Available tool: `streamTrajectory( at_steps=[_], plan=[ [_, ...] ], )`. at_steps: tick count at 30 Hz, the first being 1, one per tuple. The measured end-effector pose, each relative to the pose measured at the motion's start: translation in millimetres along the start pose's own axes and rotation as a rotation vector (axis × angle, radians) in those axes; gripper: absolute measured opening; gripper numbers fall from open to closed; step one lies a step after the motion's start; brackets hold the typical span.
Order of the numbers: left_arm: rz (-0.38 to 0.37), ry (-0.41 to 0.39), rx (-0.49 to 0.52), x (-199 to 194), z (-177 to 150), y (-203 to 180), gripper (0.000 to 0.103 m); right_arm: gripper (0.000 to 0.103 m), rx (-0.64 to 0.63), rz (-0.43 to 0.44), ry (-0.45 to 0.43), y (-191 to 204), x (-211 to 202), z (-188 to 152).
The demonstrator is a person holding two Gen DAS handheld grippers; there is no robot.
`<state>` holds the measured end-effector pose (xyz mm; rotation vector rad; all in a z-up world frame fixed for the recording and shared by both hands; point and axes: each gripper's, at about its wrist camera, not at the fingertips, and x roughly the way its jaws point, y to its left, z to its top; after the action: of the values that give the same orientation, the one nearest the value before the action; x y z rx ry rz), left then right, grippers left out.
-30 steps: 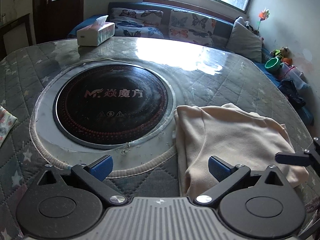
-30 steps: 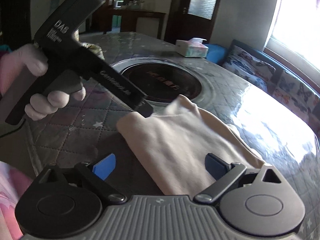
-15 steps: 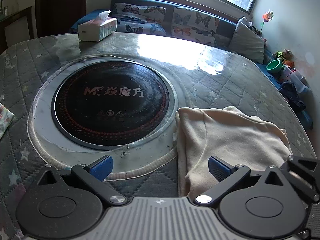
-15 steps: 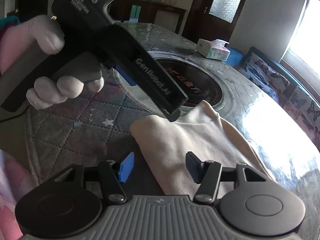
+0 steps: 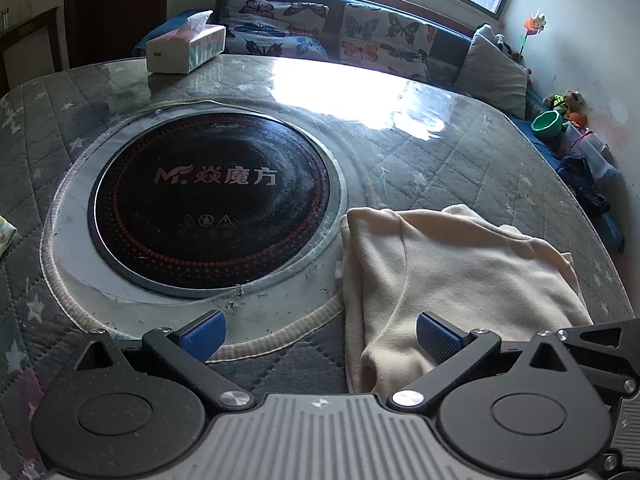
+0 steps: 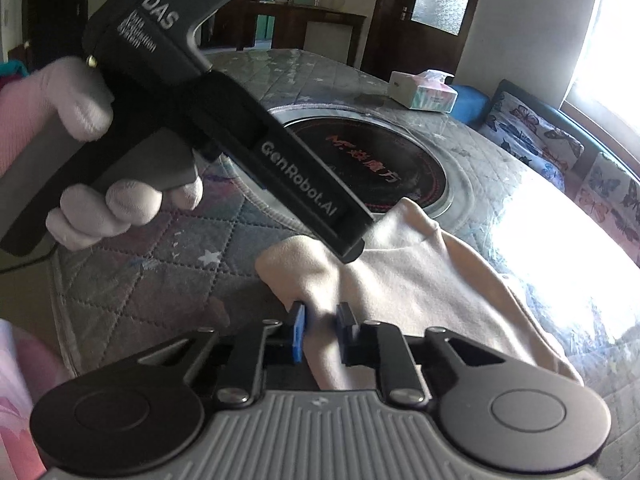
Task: Fold clothes
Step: 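Grasp the edge of the folded cream sweatshirt with the right tool, then grasp the sweatshirt edge with the left tool while the right tool holds its end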
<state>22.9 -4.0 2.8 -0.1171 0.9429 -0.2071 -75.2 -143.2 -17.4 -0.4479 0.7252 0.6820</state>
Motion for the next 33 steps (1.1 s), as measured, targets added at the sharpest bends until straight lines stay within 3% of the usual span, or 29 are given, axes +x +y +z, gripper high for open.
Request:
streamTrajectory(
  at_steps=[7, 33],
  plan=[
    [-0.020, 0.014, -0.022, 2.4, 2.9, -3.0, 0.103, 0.006, 0.048, 0.026, -0.023, -10.2, -6.4, -0.1],
    [-0.107, 0.105, -0.148, 22.8, 15.7, -19.5, 0.102, 0.005, 0.175, 0.088, -0.118, -43.3, -39.6, -9.2]
  ],
)
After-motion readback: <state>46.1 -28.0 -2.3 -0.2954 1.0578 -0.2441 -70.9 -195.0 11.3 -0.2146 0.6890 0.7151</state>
